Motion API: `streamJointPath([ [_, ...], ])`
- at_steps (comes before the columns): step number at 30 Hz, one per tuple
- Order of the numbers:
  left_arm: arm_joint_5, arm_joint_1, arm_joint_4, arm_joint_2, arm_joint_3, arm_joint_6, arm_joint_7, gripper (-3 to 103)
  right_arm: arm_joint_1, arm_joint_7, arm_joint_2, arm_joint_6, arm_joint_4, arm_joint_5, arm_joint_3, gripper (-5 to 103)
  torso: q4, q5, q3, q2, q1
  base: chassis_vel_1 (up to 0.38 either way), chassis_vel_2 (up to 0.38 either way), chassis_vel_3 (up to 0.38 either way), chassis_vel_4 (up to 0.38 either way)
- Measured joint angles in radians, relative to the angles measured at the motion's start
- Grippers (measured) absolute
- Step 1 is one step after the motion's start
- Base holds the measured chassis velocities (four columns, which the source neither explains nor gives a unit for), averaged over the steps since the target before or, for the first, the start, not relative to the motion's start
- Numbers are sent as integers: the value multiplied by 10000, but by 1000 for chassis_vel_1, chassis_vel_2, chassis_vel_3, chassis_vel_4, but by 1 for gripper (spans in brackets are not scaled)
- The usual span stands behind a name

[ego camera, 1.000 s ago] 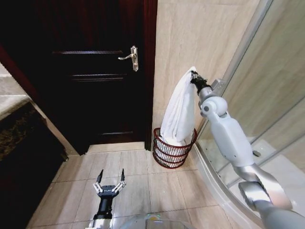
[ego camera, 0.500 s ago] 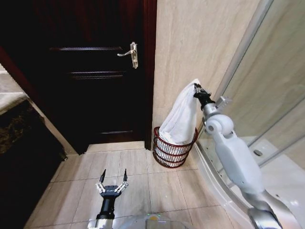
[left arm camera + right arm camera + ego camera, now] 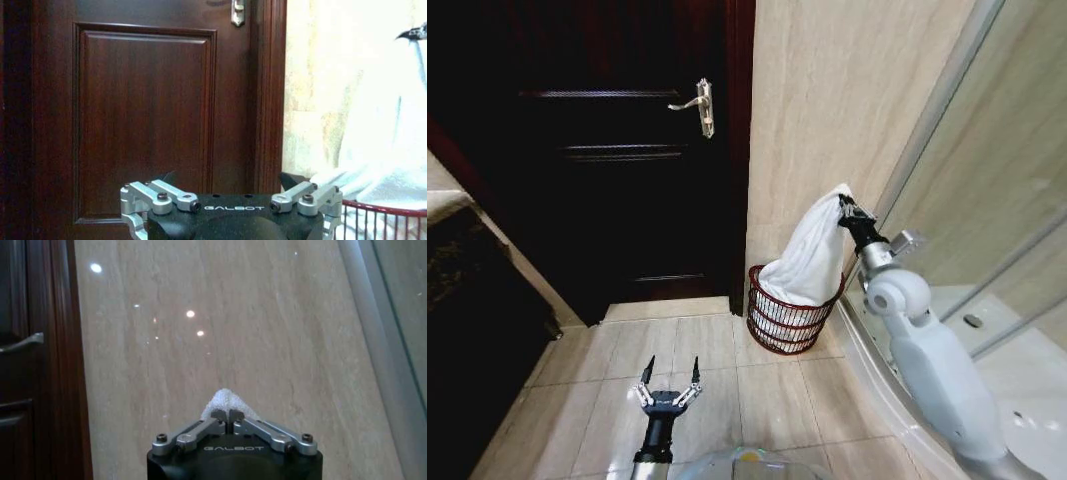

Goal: Discard the used towel into the hamper.

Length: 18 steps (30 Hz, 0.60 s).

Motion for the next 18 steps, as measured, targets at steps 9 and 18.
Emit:
streamJointPath([
  [9, -2, -38, 7, -1, -2, -50, -22, 100, -1292, 302, 253, -21, 926, -582, 238, 2, 0, -2, -227, -311, -85, -97, 96, 111, -108],
  [18, -20, -139, 80, 1, 29, -2, -113, 100, -2317, 603, 772, -372, 1281, -1168, 139, 2, -1, -2, -260, -353, -96, -24, 40, 30, -42],
])
